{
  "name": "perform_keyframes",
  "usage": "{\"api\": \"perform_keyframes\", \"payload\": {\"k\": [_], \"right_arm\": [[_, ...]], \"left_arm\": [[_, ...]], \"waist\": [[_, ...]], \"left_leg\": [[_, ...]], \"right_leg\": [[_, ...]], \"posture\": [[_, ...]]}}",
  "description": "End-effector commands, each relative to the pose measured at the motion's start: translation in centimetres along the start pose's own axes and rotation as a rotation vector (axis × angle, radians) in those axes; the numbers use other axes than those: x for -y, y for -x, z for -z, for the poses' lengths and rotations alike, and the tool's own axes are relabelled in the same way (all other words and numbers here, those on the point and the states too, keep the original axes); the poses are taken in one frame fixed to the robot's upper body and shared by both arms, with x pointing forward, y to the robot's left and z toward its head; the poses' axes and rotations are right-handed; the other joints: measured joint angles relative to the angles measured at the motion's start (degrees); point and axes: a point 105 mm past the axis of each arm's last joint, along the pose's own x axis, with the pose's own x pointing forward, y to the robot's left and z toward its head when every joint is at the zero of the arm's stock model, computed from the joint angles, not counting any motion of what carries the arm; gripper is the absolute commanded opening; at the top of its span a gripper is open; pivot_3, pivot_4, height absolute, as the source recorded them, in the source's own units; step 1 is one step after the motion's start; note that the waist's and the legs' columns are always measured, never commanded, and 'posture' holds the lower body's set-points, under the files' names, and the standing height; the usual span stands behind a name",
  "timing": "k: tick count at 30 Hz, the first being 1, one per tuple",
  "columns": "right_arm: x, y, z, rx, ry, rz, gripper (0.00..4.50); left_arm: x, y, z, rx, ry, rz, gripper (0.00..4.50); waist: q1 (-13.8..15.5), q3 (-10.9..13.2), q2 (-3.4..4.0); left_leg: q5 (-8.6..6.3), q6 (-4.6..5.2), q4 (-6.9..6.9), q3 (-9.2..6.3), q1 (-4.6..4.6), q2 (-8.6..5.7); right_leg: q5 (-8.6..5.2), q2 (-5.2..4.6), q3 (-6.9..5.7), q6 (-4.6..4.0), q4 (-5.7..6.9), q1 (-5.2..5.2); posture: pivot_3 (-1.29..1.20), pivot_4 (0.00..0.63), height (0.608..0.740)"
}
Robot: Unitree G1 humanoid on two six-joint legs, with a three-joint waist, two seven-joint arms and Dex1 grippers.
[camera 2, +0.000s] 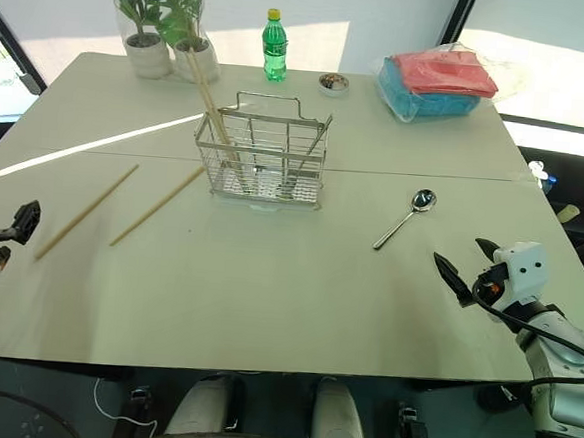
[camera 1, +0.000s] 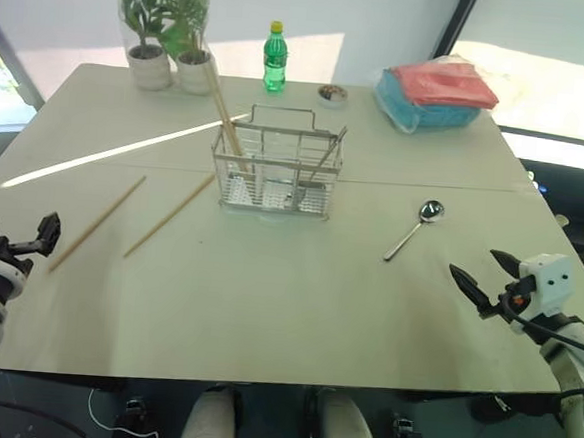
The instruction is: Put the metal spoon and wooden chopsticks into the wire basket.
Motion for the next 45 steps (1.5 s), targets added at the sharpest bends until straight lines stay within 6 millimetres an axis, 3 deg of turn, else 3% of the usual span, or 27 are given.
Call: {"api": "perform_keyframes", "payload": {"k": [1,19,27,31,36,42,45], "right_arm": [[0.3,0.1,-1.6,0.059,0.028,0.015,4.3],[0.6,-0.3,-2.0,0.066,0.046,0.019,4.3],[1.7,-1.1,-3.0,0.06,0.104,0.033,4.3],[2.9,-1.9,-4.1,0.044,0.178,0.062,4.3],[3.1,-3.4,-6.9,0.056,0.343,-0.023,4.3],[1.3,-6.5,-11.1,0.058,0.679,-0.28,4.3],[0.6,-8.2,-12.2,0.049,0.817,-0.371,4.3]], "left_arm": [[-0.1,0.0,-1.3,0.034,-0.026,-0.01,4.5],[0.2,-0.4,-1.3,0.023,-0.051,0.002,4.5],[2.5,-0.5,-1.5,0.027,-0.034,0.1,4.5],[4.7,-0.6,-1.8,0.023,-0.037,0.216,4.5],[9.6,-1.2,-5.1,0.09,-0.059,0.488,4.5],[17.1,-1.9,-7.9,0.136,-0.232,0.866,4.5],[19.8,-2.0,-8.6,0.154,-0.243,0.976,4.5]], "waist": [[0.01,0.0,0.0],[0.02,-0.01,-0.01],[-0.01,0.0,0.01],[-0.03,0.0,0.01],[0.12,0.01,0.01],[-0.24,0.13,0.22],[-0.39,0.13,0.21]], "left_leg": [[0.0,0.0,0.0,0.0,0.0,0.0],[0.0,0.0,0.0,0.0,0.0,0.0],[0.0,0.0,0.01,0.01,0.0,0.0],[0.0,0.01,0.01,0.02,0.0,-0.01],[0.01,0.01,0.08,0.0,-0.01,-0.02],[0.01,0.02,0.05,0.03,0.07,-0.05],[0.01,0.02,-0.02,0.02,0.11,-0.03]], "right_leg": [[0.0,0.0,0.0,0.0,0.0,0.0],[0.0,0.0,0.0,0.0,0.0,0.01],[0.0,0.0,0.0,0.0,0.0,0.03],[0.0,0.0,0.0,0.0,0.02,0.02],[0.0,0.03,0.0,0.0,0.05,0.05],[0.0,0.07,0.02,0.01,0.01,0.14],[0.01,0.15,0.04,0.03,-0.01,0.15]], "posture": [[0.0,0.15,0.723],[0.0,0.15,0.723],[0.0,0.15,0.723],[0.0,0.15,0.723],[0.0,0.15,0.723],[0.0,0.15,0.723],[0.0,0.15,0.723]]}}
